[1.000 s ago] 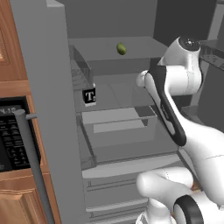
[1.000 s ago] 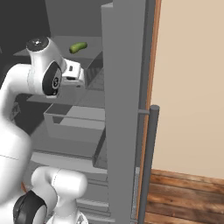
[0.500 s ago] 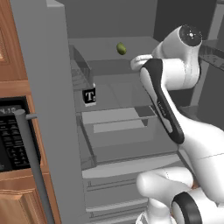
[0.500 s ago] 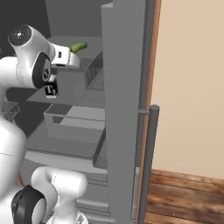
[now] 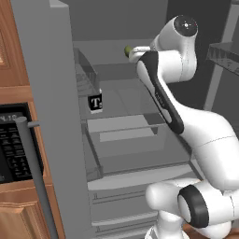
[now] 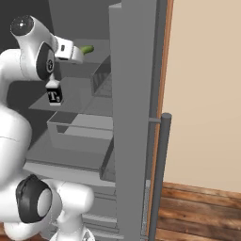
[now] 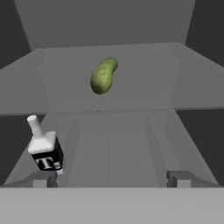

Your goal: Place the condiment bottle and condiment bottle from the counter to the top shelf of the fridge. If the existing items in the fridge are on the top shelf, move them to other shelves.

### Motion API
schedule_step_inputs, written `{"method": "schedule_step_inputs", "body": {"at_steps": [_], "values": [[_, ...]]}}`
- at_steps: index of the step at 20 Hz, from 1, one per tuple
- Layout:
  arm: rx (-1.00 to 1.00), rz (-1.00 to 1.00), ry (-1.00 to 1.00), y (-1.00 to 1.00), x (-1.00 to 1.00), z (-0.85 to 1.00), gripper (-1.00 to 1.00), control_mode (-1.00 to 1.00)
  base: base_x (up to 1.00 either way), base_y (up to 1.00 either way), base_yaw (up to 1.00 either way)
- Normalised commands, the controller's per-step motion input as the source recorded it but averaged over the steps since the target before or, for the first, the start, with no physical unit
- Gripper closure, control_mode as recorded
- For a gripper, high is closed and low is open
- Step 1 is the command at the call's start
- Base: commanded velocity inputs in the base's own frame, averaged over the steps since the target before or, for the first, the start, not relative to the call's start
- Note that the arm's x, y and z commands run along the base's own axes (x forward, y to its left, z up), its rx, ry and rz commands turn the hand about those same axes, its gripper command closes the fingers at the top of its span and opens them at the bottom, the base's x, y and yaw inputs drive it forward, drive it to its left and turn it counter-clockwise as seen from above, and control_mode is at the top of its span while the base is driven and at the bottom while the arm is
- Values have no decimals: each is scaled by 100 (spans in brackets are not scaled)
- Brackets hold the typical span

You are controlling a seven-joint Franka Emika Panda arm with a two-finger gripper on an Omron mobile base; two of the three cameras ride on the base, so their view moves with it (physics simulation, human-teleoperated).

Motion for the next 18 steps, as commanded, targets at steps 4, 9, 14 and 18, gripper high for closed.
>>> {"method": "schedule_step_inputs", "body": {"at_steps": [4,9,14,18], "values": [[0,-3,0,10,67,-1,-100,-100,0,0,0],[0,-1,5,3,71,-13,-100,-100,0,0,0],[0,0,8,3,77,-14,-100,-100,0,0,0],[0,0,8,4,78,-10,-100,-100,0,0,0]]}}
